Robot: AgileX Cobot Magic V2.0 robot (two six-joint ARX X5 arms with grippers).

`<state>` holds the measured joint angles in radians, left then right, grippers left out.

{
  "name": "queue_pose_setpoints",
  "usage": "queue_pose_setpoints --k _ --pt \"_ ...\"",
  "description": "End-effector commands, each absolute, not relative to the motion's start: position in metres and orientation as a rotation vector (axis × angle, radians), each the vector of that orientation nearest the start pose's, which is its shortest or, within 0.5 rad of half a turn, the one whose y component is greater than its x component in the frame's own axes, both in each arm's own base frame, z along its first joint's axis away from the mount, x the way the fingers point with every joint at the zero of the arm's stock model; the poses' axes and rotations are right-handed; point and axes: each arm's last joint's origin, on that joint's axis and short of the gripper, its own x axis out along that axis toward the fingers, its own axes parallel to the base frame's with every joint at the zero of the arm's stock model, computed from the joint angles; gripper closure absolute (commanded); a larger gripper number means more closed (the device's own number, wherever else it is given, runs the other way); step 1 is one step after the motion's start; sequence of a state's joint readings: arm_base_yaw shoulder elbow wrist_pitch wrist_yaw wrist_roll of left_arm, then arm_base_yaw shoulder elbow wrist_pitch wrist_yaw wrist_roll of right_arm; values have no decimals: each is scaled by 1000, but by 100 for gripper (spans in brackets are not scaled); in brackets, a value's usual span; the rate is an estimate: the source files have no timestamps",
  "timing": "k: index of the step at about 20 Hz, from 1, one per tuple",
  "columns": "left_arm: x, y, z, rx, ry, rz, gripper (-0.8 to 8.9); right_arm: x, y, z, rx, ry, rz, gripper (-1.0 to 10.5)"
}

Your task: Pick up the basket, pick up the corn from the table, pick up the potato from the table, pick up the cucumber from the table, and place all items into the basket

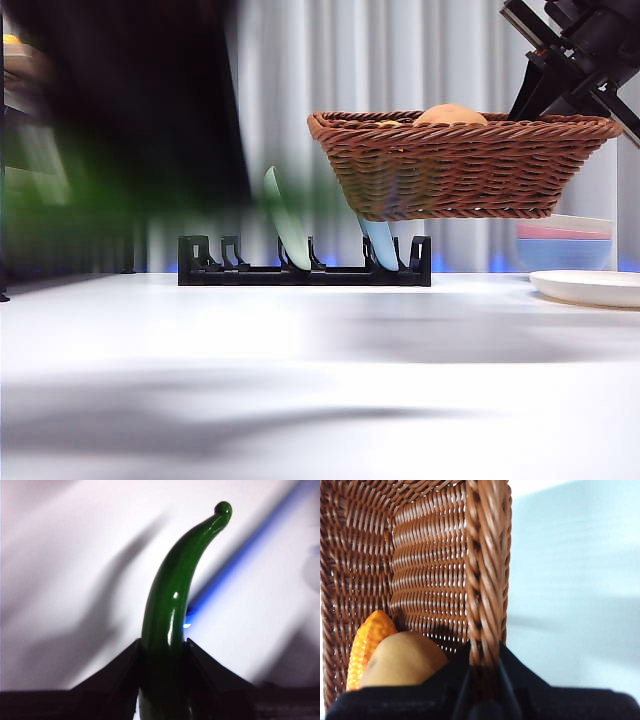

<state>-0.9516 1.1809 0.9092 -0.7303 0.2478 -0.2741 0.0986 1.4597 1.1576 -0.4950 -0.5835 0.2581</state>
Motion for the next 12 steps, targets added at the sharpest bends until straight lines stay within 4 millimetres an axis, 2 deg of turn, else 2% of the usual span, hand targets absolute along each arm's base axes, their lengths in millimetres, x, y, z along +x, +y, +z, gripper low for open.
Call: queue_pose_setpoints --k 1,4,6,7,9,11,12 --pt "106 -164 309 -32 931 -992 822 305 48 288 438 855 560 963" --pt "107 -154 375 -116 571 -922 822 302 59 287 427 882 587 963" --pt "122 -161 403 -70 434 -866 822 299 70 286 411 899 621 963" --pt "134 -168 411 -41 412 -828 822 298 77 286 401 904 639 963" --pt "165 -183 413 14 431 -758 822 295 89 286 386 915 674 963" --pt "202 -199 399 38 498 -693 822 291 98 286 373 924 704 963" --pt "220 -208 385 54 547 -663 822 289 104 286 365 931 720 963"
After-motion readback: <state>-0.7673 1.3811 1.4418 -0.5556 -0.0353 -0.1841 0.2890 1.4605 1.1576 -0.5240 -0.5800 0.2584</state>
